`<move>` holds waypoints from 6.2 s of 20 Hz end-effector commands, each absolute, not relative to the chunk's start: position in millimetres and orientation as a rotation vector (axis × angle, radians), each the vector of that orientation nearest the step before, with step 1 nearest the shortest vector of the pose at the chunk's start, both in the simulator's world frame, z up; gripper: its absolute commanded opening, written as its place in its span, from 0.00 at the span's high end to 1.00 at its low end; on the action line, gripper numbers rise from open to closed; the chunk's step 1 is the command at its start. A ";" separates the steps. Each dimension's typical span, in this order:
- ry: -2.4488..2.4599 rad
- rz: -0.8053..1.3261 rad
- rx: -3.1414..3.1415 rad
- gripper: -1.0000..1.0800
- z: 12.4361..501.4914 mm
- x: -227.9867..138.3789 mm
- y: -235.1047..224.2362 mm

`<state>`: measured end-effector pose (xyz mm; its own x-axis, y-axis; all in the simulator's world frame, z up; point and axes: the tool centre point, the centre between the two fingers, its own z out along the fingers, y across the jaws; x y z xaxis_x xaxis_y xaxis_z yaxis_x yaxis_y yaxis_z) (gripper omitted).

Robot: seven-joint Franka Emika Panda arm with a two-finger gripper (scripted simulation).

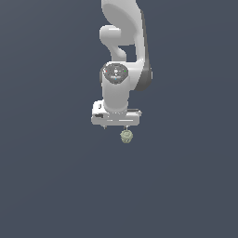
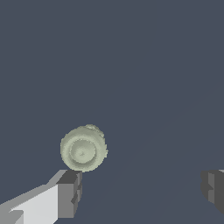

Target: Pick up the object and move it to a goal position.

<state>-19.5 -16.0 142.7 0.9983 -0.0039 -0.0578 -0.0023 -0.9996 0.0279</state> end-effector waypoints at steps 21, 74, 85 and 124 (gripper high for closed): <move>0.738 -0.009 3.051 0.04 93.6 -30.0 38.4; 0.805 0.002 3.038 1.00 106.8 -4.5 23.9; 0.805 0.002 3.038 1.00 207.9 37.5 -5.8; 0.804 0.000 3.037 1.00 393.6 124.2 -61.6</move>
<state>123.1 -61.0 391.3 0.8692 0.4944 0.0003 0.4944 -0.8692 -0.0002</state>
